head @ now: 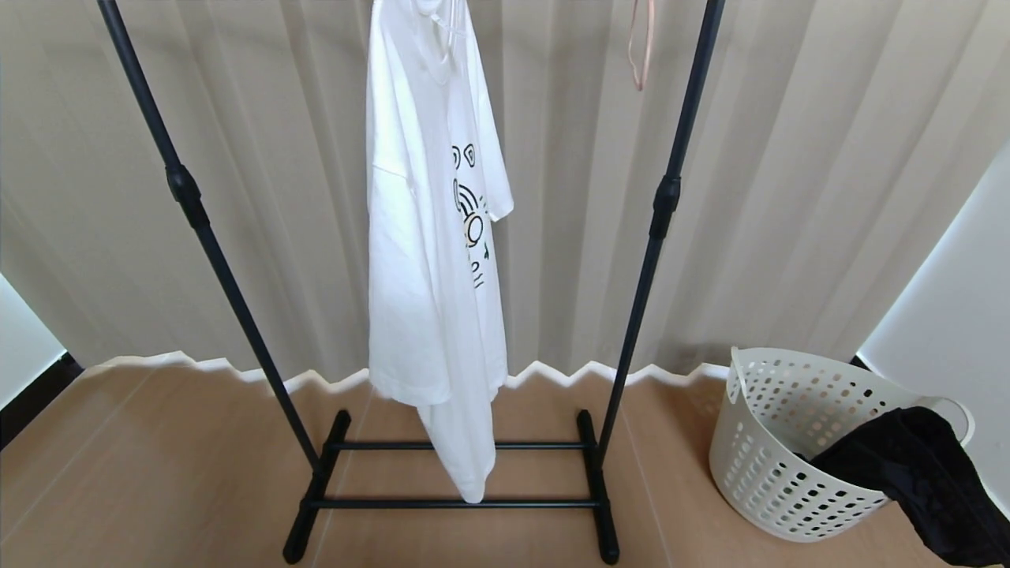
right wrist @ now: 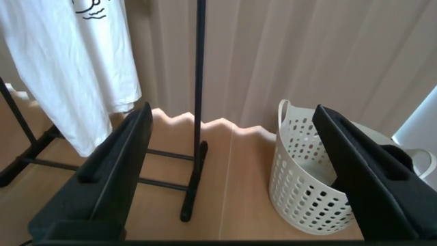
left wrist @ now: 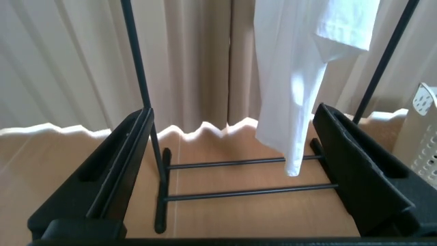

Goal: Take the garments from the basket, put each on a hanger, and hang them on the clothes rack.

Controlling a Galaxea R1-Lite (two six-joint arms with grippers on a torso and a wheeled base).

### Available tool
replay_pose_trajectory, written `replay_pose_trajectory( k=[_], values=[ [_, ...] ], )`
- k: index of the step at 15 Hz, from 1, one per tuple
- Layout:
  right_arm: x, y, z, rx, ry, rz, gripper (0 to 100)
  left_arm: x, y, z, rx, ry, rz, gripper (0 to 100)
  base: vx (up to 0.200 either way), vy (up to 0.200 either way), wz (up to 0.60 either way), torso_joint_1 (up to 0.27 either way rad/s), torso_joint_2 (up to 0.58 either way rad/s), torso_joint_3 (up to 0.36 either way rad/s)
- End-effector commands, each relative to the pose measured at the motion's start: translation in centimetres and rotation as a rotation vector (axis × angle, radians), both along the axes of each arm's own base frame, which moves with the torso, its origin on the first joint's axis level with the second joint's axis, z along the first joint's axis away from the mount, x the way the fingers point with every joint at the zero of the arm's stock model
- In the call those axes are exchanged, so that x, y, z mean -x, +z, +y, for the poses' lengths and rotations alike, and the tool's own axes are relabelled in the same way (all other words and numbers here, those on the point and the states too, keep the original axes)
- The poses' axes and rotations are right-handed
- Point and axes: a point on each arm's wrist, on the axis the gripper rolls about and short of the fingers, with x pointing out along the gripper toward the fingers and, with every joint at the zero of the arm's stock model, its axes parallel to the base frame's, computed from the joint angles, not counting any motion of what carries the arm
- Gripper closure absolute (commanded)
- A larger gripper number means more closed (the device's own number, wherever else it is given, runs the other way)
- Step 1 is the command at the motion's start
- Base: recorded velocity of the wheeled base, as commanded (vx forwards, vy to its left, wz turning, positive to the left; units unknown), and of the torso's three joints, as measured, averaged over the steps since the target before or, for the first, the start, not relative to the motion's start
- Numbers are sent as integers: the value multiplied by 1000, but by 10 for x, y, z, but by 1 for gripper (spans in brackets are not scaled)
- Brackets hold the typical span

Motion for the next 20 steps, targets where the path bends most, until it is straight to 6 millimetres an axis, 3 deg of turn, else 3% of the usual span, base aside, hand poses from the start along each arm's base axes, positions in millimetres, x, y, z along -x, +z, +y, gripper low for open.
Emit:
replay_pose_trajectory(
  k=[1,7,13,18,20],
  values=[
    [0,0,0,-1,2,2,0,0,0,0,1,1,1,0,0,0,-600,-2,76,61],
    [0,0,0,-1,2,1,0,0,0,0,1,1,1,0,0,0,-600,3,21,14],
    [0,0,0,-1,1,1,0,0,0,0,2,1,1,0,0,-200,0,1,5,5],
    [0,0,0,-1,1,1,0,0,0,0,2,1,1,0,0,-200,-360,4,3,0],
    [0,0,0,-1,2,1,0,0,0,0,2,1,1,0,200,-200,0,0,-2,5]
  ],
)
